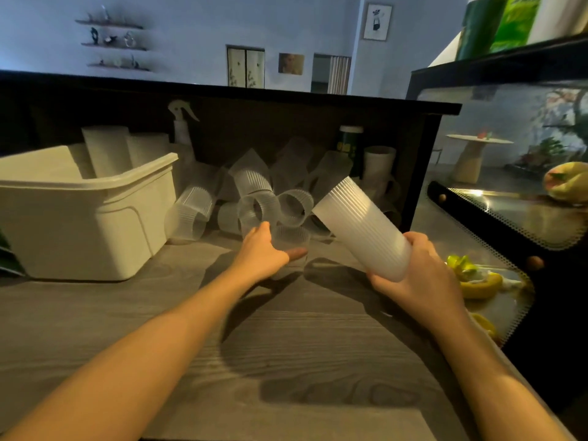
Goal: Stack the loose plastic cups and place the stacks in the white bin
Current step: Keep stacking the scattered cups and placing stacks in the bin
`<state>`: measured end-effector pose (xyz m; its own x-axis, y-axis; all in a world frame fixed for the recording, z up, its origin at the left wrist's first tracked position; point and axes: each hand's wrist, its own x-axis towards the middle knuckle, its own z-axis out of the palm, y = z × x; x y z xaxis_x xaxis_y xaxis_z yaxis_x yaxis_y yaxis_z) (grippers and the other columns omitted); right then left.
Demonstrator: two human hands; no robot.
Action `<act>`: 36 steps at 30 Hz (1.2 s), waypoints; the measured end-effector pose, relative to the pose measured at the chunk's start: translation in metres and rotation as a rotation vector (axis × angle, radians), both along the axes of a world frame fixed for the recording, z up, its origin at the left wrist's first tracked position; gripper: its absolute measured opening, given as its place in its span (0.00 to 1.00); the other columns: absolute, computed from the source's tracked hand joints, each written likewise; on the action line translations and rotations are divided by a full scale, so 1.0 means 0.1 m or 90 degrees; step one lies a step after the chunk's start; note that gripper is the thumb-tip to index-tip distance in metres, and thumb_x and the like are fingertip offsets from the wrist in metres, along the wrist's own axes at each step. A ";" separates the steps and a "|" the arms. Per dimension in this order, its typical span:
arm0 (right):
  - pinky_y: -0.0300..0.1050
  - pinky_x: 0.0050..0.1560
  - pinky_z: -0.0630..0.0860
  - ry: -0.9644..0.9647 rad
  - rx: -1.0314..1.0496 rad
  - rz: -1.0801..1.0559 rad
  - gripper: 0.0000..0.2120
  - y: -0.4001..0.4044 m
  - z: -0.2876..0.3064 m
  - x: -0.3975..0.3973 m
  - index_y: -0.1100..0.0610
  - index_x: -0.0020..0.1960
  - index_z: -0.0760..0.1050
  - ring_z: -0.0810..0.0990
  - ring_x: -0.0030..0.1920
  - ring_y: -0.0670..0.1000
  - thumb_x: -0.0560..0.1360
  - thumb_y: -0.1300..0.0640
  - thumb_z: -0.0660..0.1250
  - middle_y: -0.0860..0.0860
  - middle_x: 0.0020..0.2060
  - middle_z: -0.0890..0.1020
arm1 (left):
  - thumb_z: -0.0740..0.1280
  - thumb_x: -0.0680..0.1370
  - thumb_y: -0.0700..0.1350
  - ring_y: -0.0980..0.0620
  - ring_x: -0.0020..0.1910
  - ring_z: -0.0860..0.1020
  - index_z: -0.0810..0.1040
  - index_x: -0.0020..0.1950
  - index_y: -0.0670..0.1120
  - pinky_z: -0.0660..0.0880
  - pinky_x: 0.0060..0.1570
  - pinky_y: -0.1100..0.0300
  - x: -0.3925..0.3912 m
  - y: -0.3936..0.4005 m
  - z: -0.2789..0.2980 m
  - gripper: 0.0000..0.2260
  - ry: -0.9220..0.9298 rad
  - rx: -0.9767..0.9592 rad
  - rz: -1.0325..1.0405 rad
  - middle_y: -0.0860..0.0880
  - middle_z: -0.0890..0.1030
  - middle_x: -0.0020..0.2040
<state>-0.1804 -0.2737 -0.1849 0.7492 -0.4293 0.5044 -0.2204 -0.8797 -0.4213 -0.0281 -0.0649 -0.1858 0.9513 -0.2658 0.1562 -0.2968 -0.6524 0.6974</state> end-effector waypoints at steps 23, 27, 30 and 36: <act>0.44 0.41 0.67 0.030 -0.109 0.038 0.38 -0.01 -0.05 0.04 0.45 0.66 0.65 0.74 0.54 0.49 0.62 0.31 0.71 0.45 0.56 0.74 | 0.65 0.73 0.62 0.52 0.57 0.79 0.79 0.56 0.56 0.76 0.61 0.50 -0.15 0.08 0.36 0.16 -0.010 -0.600 -0.124 0.50 0.81 0.54; 0.44 0.42 0.70 0.014 -0.106 0.060 0.40 0.00 -0.08 0.04 0.46 0.68 0.65 0.74 0.53 0.47 0.62 0.30 0.71 0.44 0.56 0.74 | 0.63 0.76 0.60 0.52 0.58 0.79 0.81 0.55 0.57 0.73 0.65 0.44 -0.18 0.06 0.34 0.14 0.012 -0.558 -0.192 0.52 0.83 0.54; 0.46 0.44 0.74 0.004 -0.092 0.080 0.40 0.00 -0.09 0.03 0.46 0.68 0.65 0.73 0.53 0.46 0.62 0.31 0.71 0.44 0.57 0.74 | 0.63 0.75 0.63 0.54 0.60 0.78 0.78 0.62 0.53 0.73 0.66 0.47 -0.17 0.06 0.32 0.22 0.010 -0.541 -0.188 0.52 0.82 0.57; 0.48 0.47 0.75 -0.022 -0.062 0.099 0.41 0.08 -0.11 0.05 0.46 0.69 0.65 0.70 0.52 0.44 0.62 0.32 0.73 0.46 0.58 0.74 | 0.60 0.71 0.70 0.58 0.64 0.73 0.72 0.70 0.51 0.71 0.64 0.58 -0.21 0.02 0.27 0.34 -0.046 -0.417 -0.209 0.54 0.75 0.66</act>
